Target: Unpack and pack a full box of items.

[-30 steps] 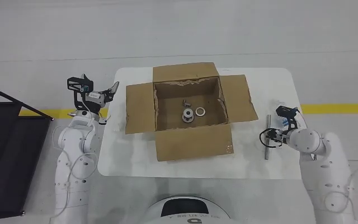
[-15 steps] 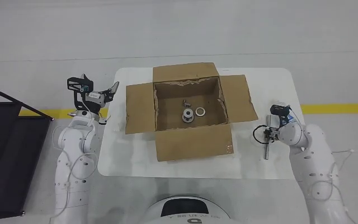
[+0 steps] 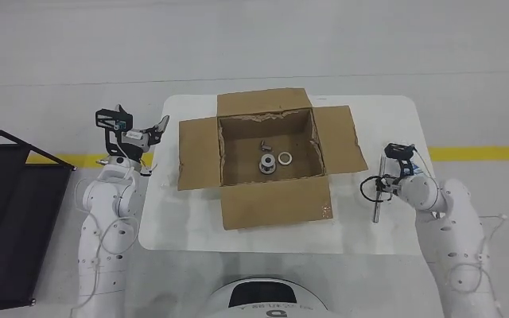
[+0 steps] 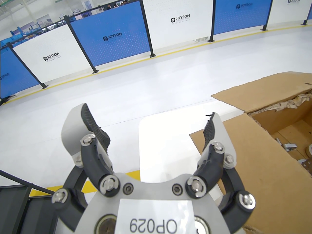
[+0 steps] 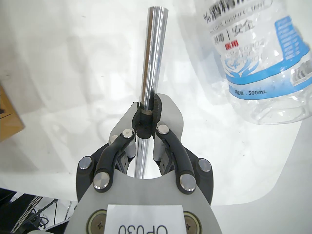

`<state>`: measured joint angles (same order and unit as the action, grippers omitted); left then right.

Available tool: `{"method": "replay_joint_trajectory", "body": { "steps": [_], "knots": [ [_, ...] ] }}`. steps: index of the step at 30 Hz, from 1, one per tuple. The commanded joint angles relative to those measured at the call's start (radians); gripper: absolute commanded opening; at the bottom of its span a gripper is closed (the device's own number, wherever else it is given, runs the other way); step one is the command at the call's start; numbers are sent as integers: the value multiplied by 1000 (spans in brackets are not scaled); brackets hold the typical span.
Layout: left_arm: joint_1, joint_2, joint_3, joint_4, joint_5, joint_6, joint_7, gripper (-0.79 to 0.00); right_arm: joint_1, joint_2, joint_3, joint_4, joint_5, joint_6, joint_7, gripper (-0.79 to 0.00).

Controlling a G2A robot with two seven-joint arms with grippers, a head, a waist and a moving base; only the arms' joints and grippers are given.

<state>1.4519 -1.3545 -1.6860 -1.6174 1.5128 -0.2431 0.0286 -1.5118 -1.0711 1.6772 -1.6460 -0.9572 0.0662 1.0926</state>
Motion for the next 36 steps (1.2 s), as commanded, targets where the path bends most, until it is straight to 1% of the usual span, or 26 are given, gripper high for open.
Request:
{"method": "replay_joint_trajectory", "body": {
  "steps": [1,3,7,11,13,15,17,19,22,27,29,34,36],
  "knots": [
    [0,0,0,0,0,0,0,0,-66,2,58,-82,71,-42,-42,-785],
    [0,0,0,0,0,0,0,0,-121,2,113,-144,144,-79,-95,-785],
    [0,0,0,0,0,0,0,0,-213,-4,211,-224,327,-160,-220,-785],
    [0,0,0,0,0,0,0,0,-273,-12,285,-287,559,-278,-310,-785],
    [0,0,0,0,0,0,0,0,-287,-14,306,-317,694,-341,-318,-785],
    [0,0,0,0,0,0,0,0,-291,-14,314,-348,827,-375,-297,-785],
    [0,0,0,0,0,0,0,0,-278,-13,306,-384,923,-362,-263,-785],
    [0,0,0,0,0,0,0,0,-238,-10,274,-424,987,-316,-233,-785],
    [0,0,0,0,0,0,0,0,-142,-6,163,-474,942,-230,-210,-785],
    [0,0,0,0,0,0,0,0,29,-5,-63,-484,704,-103,-252,-785],
    [0,0,0,0,0,0,0,0,93,-9,-151,-461,613,-58,-278,-785],
    [0,0,0,0,0,0,0,0,246,-22,-339,-337,437,24,-300,-785],
    [0,0,0,0,0,0,0,0,292,-28,-401,-287,383,34,-310,-785]
  ]
}}
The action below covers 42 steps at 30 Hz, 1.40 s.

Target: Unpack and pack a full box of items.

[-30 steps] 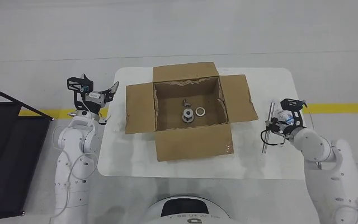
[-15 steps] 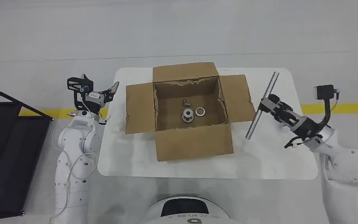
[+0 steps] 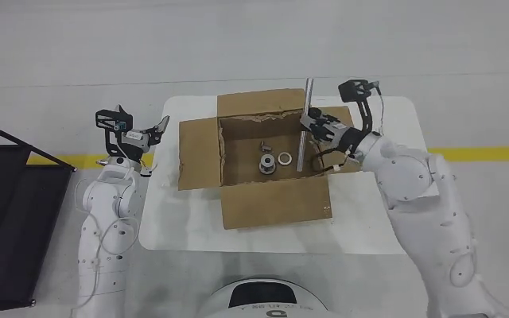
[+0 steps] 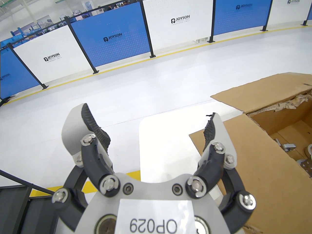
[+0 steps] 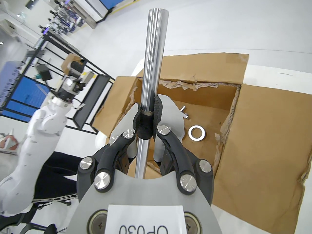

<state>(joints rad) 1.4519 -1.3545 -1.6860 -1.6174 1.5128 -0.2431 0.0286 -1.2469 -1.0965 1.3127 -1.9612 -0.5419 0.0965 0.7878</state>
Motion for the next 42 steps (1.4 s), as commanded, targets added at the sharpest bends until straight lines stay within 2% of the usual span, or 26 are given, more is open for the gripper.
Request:
{"method": "replay_joint_trajectory", "body": {
  "steps": [1,6,11,23,30,37,38,39,42],
  "knots": [
    [0,0,0,0,0,0,0,0,48,-6,-65,52,-71,5,-12,-785],
    [0,0,0,0,0,0,0,0,113,-19,-190,147,-247,3,-46,-785],
    [0,0,0,0,0,0,0,0,137,-27,-259,214,-352,-24,-37,-785],
    [0,0,0,0,0,0,0,0,202,-49,-426,324,-599,-96,127,-785],
    [0,0,0,0,0,0,0,0,251,-75,-497,384,-662,-91,159,-785],
    [0,0,0,0,0,0,0,0,315,-116,-573,493,-731,-14,183,-785],
    [0,0,0,0,0,0,0,0,323,-121,-581,508,-738,-7,203,-622],
    [0,0,0,0,0,0,0,0,326,-127,-589,523,-733,-3,210,-588],
    [0,0,0,0,0,0,0,0,336,-142,-603,548,-728,12,197,-557]
  ]
}}
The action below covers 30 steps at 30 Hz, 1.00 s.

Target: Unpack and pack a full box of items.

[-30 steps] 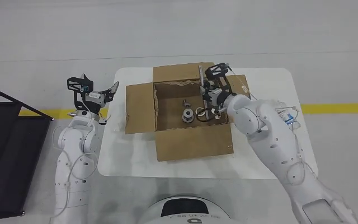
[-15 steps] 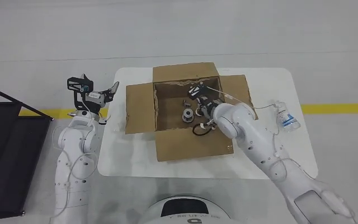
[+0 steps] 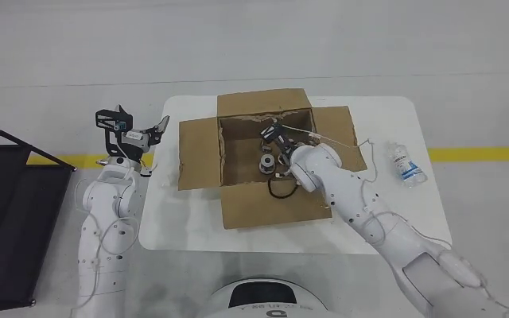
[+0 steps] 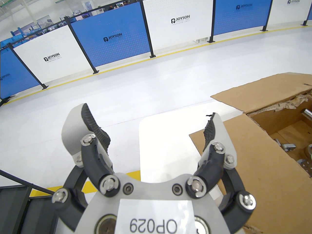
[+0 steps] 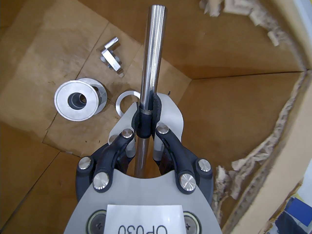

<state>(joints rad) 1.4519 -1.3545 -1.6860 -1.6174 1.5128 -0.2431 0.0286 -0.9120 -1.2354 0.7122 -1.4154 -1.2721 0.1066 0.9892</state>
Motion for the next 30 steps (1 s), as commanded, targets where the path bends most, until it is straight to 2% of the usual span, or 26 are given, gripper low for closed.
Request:
{"method": "replay_joint_trajectory", "body": {
  "steps": [1,6,7,10,13,16,20,24,25,27,30],
  "knots": [
    [0,0,0,0,0,0,0,0,3,-6,-2,1,5,2,-5,-551],
    [0,0,0,0,0,0,0,0,-13,-8,29,-38,18,6,-35,-529],
    [0,0,0,0,0,0,0,0,-23,-6,53,-63,40,9,-55,-465],
    [0,0,0,0,0,0,0,0,-85,16,153,-176,90,-2,-97,-462],
    [0,0,0,0,0,0,0,0,-206,54,332,-363,180,-60,-119,-434],
    [0,0,0,0,0,0,0,0,-379,91,563,-553,306,-149,-151,-413],
    [0,0,0,0,0,0,0,0,-604,120,871,-689,482,-266,-224,-394],
    [0,0,0,0,0,0,0,0,-758,125,1113,-698,626,-299,-322,-209],
    [0,0,0,0,0,0,0,0,-787,125,1150,-686,653,-302,-338,-135],
    [0,0,0,0,0,0,0,0,-824,124,1209,-642,689,-306,-358,-49],
    [0,0,0,0,0,0,0,0,-825,127,1249,-552,697,-280,-350,-31]
  ]
}}
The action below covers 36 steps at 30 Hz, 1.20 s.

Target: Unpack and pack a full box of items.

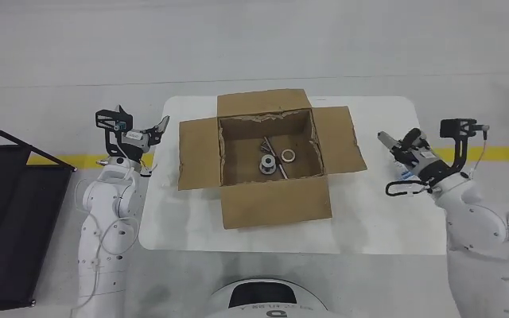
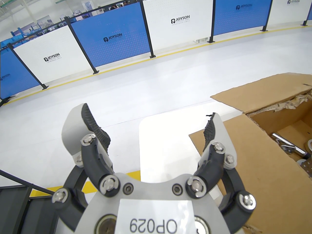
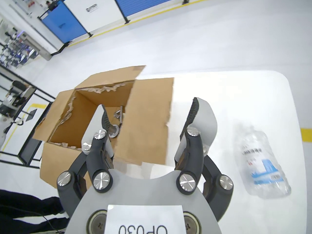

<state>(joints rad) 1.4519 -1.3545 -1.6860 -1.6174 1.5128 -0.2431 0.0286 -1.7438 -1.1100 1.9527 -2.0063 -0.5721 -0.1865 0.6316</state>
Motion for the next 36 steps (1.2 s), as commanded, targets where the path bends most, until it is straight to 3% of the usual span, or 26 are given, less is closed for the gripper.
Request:
{"method": "replay_joint_trajectory", "body": {
  "steps": [1,7,13,21,29,31,33,34,36],
  "knots": [
    [0,0,0,0,0,0,0,0,19,3,11,75,-7,27,21,-37],
    [0,0,0,0,0,0,0,0,201,20,-66,345,-183,163,139,0],
    [0,0,0,0,0,0,0,0,362,26,-157,545,-350,255,149,0],
    [0,0,0,0,0,0,0,0,537,30,-253,788,-451,249,240,0],
    [0,0,0,0,0,0,0,0,584,33,-303,870,-470,189,325,-46],
    [0,0,0,0,0,0,0,0,586,33,-309,875,-482,210,321,-139],
    [0,0,0,0,0,0,0,0,586,33,-313,881,-485,224,315,-394],
    [0,0,0,0,0,0,0,0,585,33,-315,884,-485,228,315,-446],
    [0,0,0,0,0,0,0,0,582,33,-317,889,-482,231,318,-625]
  ]
}}
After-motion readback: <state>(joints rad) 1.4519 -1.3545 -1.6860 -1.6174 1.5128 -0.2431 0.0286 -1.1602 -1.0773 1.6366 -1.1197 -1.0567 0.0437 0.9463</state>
